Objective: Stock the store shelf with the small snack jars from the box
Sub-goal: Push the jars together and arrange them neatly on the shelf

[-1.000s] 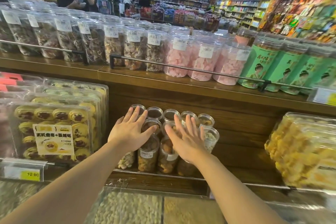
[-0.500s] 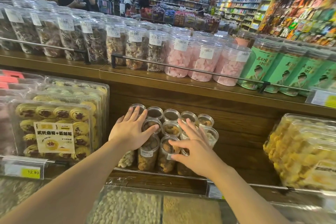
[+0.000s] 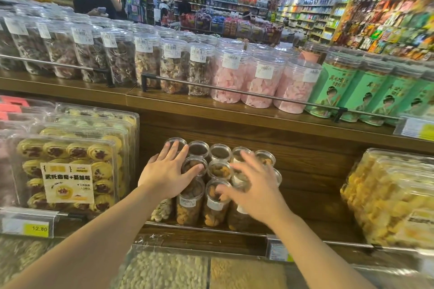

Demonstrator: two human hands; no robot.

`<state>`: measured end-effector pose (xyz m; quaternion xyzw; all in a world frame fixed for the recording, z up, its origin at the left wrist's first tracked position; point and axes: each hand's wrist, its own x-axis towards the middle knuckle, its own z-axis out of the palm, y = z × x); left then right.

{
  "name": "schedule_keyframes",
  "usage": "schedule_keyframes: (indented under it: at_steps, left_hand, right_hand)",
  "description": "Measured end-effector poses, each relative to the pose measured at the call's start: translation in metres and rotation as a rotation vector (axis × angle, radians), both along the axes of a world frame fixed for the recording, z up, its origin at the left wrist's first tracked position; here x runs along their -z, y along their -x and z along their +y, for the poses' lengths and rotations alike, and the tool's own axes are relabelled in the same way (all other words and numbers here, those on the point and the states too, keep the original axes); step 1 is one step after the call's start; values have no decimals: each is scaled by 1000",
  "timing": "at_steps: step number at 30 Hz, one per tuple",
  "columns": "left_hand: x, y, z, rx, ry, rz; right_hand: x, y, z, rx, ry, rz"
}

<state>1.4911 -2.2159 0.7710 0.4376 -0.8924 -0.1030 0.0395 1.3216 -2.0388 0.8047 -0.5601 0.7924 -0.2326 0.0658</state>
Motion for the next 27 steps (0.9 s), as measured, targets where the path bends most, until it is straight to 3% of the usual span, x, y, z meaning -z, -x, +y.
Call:
schedule_keyframes:
  at_steps: [3, 6, 11, 27]
  left_hand:
    - [2, 1, -1, -9, -12, 5]
    - [4, 2, -5, -10, -20, 8]
    - [6, 1, -6, -13, -23, 0]
    - [1, 3, -5, 2, -52, -21]
  right_hand:
    - [-5, 32, -3, 196, -36, -63]
    - [10, 42, -7, 178, -291, 30]
    - [24, 49, -27, 171, -452, 144]
    - [27, 52, -30, 191, -455, 207]
